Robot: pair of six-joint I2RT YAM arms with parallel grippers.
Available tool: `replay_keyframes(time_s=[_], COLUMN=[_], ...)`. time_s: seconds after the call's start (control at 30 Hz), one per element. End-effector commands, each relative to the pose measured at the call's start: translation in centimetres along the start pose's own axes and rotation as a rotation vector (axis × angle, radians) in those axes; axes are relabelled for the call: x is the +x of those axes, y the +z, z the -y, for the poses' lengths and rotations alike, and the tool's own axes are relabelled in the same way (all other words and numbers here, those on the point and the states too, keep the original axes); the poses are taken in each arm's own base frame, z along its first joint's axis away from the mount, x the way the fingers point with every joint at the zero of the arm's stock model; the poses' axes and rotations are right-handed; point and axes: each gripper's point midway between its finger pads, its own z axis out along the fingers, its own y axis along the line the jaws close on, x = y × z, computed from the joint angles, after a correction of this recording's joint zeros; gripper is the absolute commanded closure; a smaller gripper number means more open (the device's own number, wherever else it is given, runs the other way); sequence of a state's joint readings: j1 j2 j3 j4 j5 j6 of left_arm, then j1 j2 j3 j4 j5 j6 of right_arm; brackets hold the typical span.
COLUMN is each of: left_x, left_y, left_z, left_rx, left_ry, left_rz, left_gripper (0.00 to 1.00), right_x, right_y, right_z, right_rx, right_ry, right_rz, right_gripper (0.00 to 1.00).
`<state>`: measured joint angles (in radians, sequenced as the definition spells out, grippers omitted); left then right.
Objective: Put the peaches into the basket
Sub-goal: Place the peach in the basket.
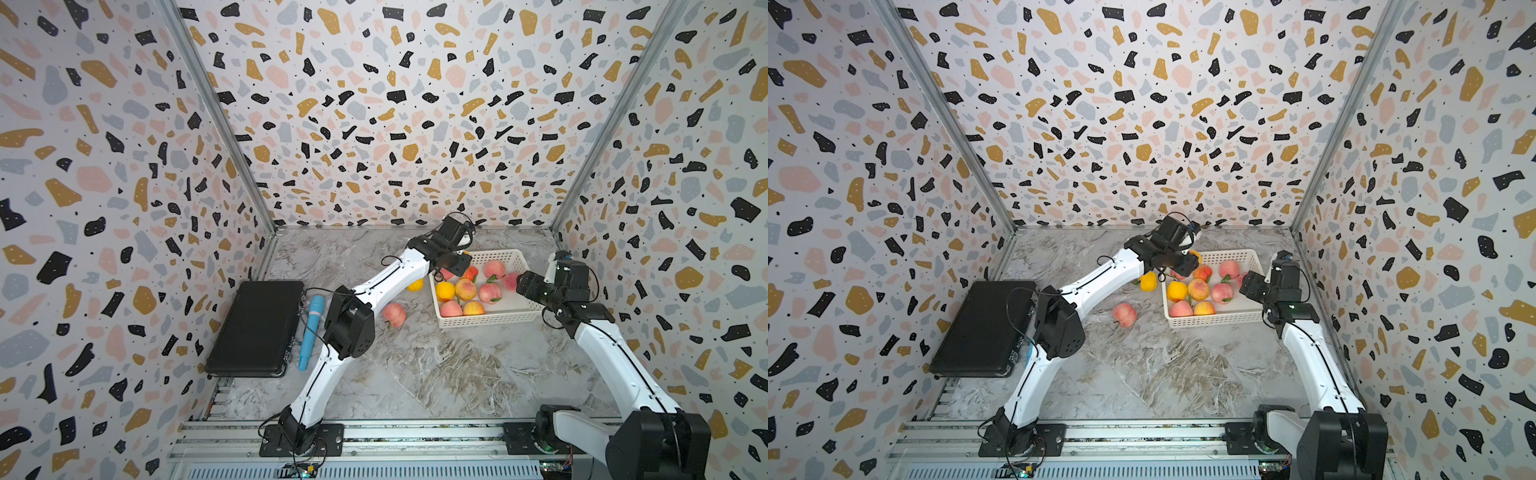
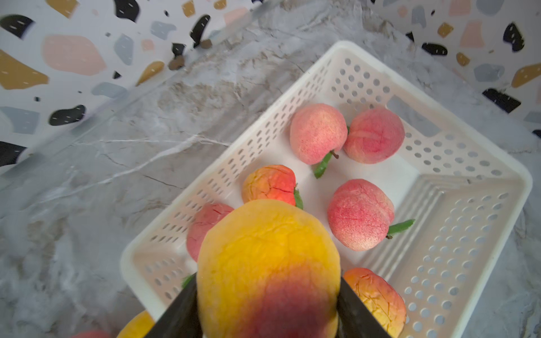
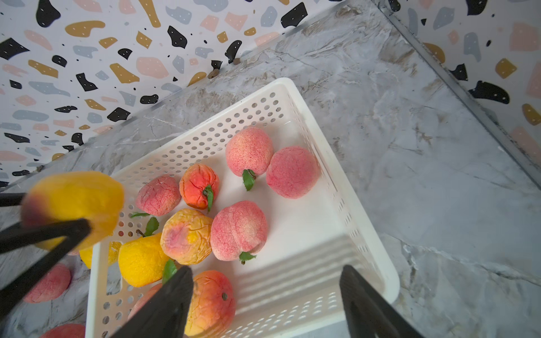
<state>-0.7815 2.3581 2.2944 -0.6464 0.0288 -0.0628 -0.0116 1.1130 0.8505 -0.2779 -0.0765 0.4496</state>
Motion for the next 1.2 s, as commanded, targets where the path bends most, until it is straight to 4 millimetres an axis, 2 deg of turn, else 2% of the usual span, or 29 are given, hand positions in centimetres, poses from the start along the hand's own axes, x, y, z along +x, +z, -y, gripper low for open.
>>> replay_keyframes(time_s=[0.0,0.37,0.67,0.9,1.17], left_x=[-0.4,2.1,2.6,2.5,0.2], left_y=[1.4,5.6,7.1,7.1,4.8], left_z=[-0.5,-1.8,-2.1,-0.9,-0.5], left_rx=[-0.018,-0.089,-0.109,-0.075,-0.062], left_ry=[0.017,0.009,0.01,0.013,0.009], left_rz=[0.015,-0.043,-0.053,-0.046,0.009], left_gripper=[0.49,0.49,0.42,0.28,0.16], right_x=[-1.1,-0.9,-0.2,0.0,0.3], right_y=[-1.7,-2.4,-2.3,-2.1,-2.1], right_z=[-0.7,-1.0,-1.1,-1.1,-1.2], right_rx=[-0.026,-0.049,-0.067,-0.071,-0.082], right_ry=[0.004,-0.006,0.0,0.001,0.0], right_rz=[0.03,0.034,0.018,0.01,0.003], right_gripper=[0.19,0.19,0.19,0.19,0.19])
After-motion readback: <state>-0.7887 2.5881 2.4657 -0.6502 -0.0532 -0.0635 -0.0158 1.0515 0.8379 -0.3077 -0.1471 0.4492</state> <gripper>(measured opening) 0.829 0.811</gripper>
